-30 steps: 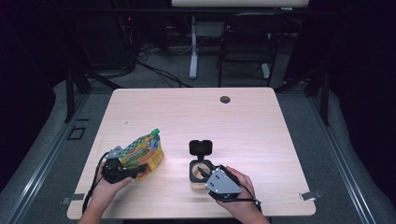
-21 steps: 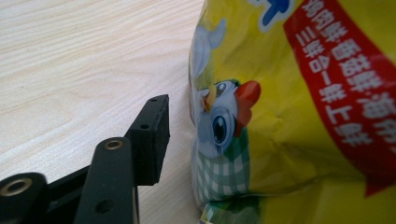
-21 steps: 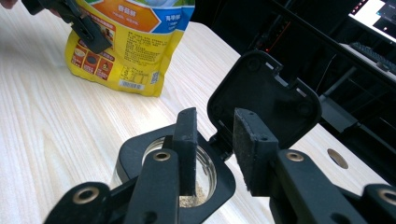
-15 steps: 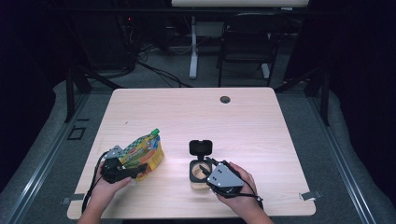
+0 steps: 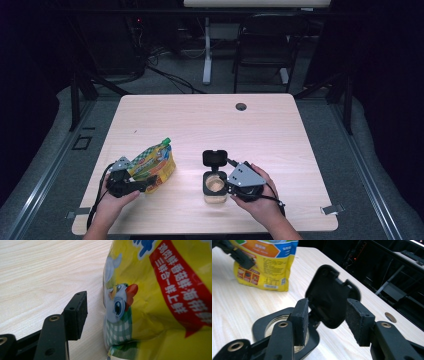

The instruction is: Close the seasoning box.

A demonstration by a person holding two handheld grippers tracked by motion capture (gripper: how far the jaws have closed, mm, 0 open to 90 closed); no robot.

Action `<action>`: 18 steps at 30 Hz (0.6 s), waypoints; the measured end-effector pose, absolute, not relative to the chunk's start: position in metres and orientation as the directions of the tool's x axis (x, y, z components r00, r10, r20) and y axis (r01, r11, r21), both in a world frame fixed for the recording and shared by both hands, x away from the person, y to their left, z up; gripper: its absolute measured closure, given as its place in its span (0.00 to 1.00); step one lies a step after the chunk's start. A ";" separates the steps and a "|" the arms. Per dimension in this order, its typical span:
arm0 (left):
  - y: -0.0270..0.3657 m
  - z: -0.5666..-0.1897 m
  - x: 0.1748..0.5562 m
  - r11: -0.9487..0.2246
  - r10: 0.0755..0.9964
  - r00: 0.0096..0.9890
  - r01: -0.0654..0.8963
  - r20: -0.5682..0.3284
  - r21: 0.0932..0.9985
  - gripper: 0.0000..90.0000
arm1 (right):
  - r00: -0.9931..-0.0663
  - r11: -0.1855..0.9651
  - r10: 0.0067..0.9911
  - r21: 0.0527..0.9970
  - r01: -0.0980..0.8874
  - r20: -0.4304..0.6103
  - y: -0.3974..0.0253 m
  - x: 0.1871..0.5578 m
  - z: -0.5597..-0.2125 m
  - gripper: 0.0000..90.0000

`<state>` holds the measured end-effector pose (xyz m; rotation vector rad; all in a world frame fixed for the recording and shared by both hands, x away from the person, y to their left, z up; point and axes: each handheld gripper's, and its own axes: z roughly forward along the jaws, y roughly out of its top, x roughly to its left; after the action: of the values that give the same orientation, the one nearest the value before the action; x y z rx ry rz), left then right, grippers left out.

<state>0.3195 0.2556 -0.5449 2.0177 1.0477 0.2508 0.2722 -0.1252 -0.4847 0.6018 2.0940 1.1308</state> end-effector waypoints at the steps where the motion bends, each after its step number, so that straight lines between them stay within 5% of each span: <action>1: 0.256 -0.545 0.319 -0.309 0.752 0.632 0.587 -0.185 0.748 0.46 | -0.667 0.517 0.663 0.852 0.079 -0.341 -0.125 0.272 -0.485 0.59; 18: 0.258 -0.539 0.316 -0.346 0.745 0.647 0.584 -0.163 0.734 0.45 | -0.669 0.490 0.690 0.858 0.152 -0.276 -0.139 0.292 -0.480 0.54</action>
<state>0.3159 0.2577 -0.5392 2.0597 1.0325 0.2546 0.2922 -0.1389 -0.4795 0.6907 2.1246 1.1392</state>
